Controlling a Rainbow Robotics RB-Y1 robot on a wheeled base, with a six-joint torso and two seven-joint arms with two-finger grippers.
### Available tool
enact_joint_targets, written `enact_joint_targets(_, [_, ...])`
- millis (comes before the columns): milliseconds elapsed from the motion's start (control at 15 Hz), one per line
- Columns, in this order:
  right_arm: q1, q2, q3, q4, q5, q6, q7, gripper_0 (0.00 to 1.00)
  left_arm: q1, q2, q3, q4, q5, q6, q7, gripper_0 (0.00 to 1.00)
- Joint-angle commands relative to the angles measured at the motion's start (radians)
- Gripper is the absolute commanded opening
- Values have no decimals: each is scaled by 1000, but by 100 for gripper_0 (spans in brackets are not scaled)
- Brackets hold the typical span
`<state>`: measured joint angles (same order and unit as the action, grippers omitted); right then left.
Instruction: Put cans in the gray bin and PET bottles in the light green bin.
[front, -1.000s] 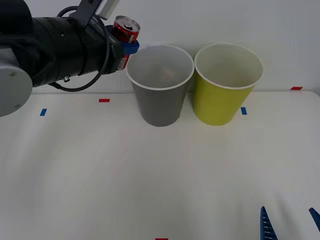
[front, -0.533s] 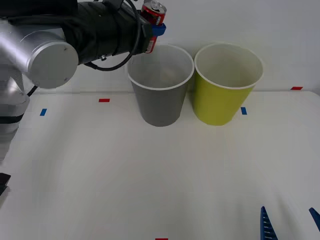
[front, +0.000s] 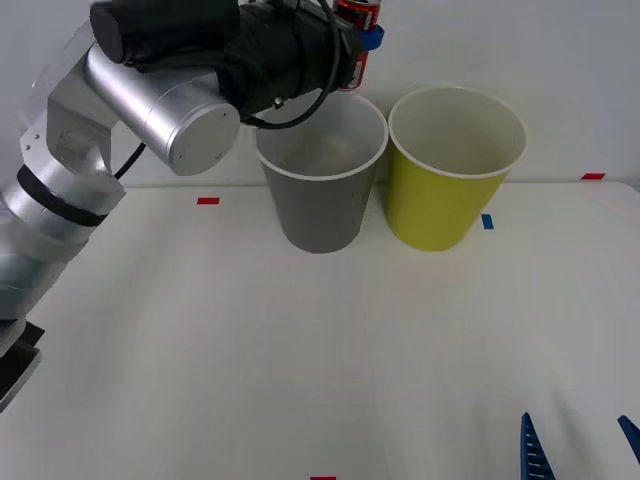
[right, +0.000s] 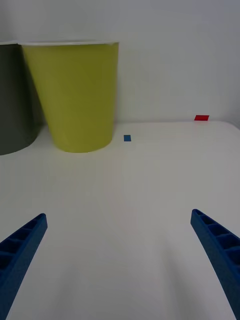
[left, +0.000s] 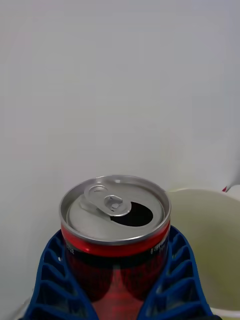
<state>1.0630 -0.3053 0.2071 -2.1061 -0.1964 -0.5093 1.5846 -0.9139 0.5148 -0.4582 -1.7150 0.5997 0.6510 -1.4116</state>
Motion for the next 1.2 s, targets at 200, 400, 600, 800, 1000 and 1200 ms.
enact_joint_targets(200, [0,0,0,0,0,0,0,100,-17,-12,-13,57,-61,-65,22,0])
enact_joint_targets(400, [0,0,0,0,0,0,0,100,-17,-4,-13,58,-60,-64,34,0])
enact_joint_targets(600, [0,0,0,0,0,0,0,100,-16,4,-14,58,-58,-64,39,0])
enact_joint_targets(800, [0,0,0,0,0,0,0,100,-16,8,-14,58,-43,-64,43,5])
enact_joint_targets(1000, [0,0,0,0,0,0,0,100,-16,19,-17,57,-31,-56,54,100])
enact_joint_targets(1200, [0,0,0,0,0,0,0,100,40,51,-16,-9,-34,-56,56,100])
